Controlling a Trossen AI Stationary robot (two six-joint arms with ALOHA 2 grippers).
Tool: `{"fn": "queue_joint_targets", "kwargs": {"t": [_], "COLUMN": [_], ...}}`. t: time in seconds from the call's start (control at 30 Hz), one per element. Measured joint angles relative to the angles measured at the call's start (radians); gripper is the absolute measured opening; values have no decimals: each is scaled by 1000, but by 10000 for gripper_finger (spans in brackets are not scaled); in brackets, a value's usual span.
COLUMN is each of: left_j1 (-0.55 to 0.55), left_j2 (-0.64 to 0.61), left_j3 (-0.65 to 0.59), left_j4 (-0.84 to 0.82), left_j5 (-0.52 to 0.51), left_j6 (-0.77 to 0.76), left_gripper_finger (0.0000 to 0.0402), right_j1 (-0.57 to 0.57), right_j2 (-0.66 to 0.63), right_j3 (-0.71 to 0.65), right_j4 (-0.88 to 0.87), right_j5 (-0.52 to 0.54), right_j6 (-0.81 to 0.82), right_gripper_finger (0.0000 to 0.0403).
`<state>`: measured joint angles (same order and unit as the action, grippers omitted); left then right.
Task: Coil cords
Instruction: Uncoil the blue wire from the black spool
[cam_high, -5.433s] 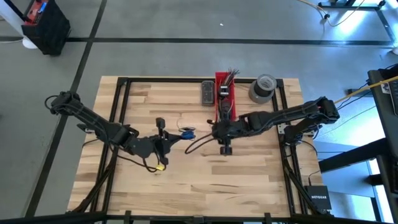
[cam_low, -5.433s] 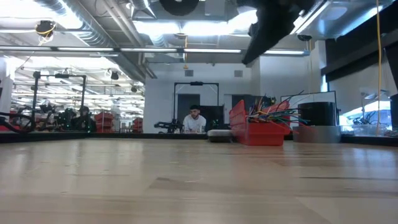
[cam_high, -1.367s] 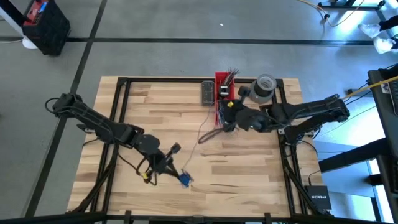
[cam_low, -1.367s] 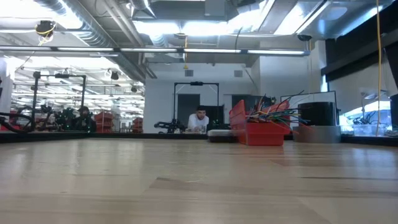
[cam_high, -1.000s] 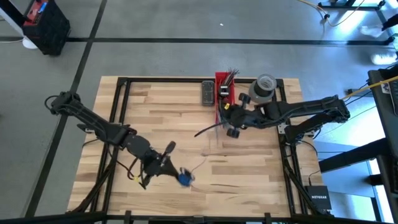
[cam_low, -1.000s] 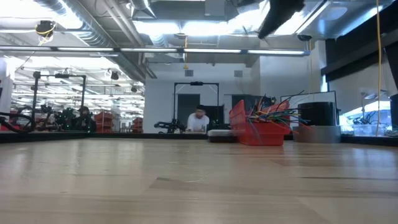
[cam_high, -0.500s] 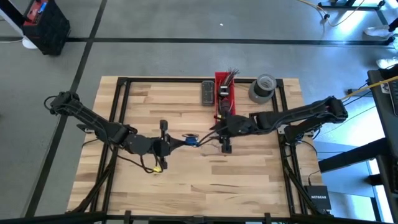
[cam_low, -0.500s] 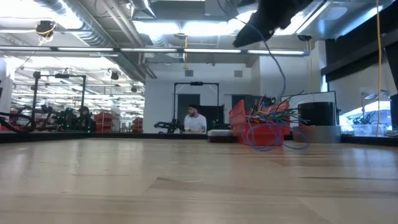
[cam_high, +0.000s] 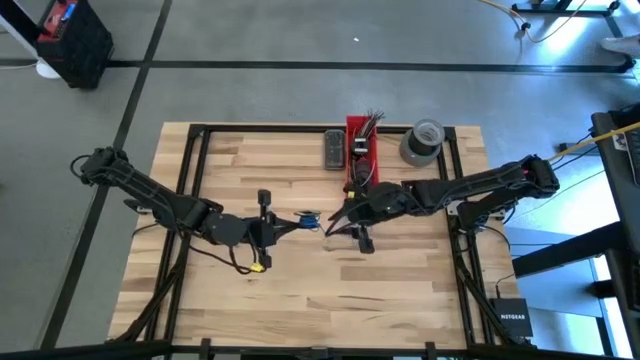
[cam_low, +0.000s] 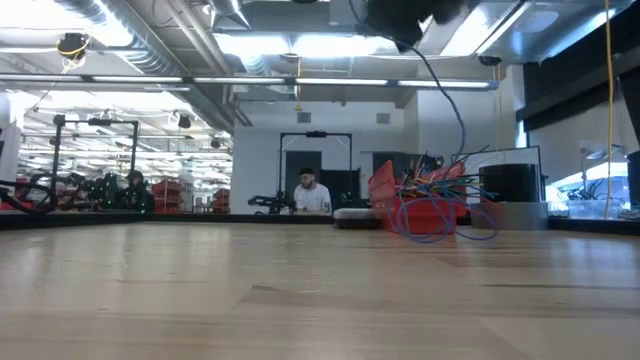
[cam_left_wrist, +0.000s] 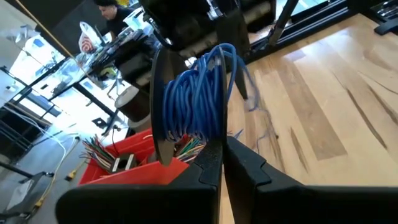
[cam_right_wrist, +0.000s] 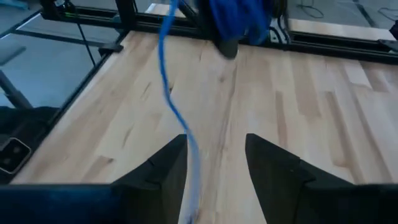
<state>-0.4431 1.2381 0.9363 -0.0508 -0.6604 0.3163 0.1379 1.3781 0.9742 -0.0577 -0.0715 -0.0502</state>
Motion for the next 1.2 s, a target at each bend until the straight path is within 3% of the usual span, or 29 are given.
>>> {"fn": "queue_joint_targets", "kwargs": {"t": [0.13,0.33,0.67,0.9,1.2], "left_j1": [0,0,0,0,0], "left_j2": [0,0,1,1,1], "left_j3": [0,0,0,0,0], "left_j4": [1,1,1,3,2], "left_j5": [0,0,0,0,0], "left_j6": [3,-2,-3,-4,-4], "left_gripper_finger": [5,5,5,5,5], "right_j1": [0,23,94,98,98], "right_j2": [-1,19,66,61,63], "right_j3": [67,46,41,71,74], "right_j4": [-69,-87,-117,-126,-133], "right_j5": [-27,-51,156,131,132], "right_j6": [39,69,-33,-34,-59], "right_gripper_finger": [168,168,160,118,29]}}
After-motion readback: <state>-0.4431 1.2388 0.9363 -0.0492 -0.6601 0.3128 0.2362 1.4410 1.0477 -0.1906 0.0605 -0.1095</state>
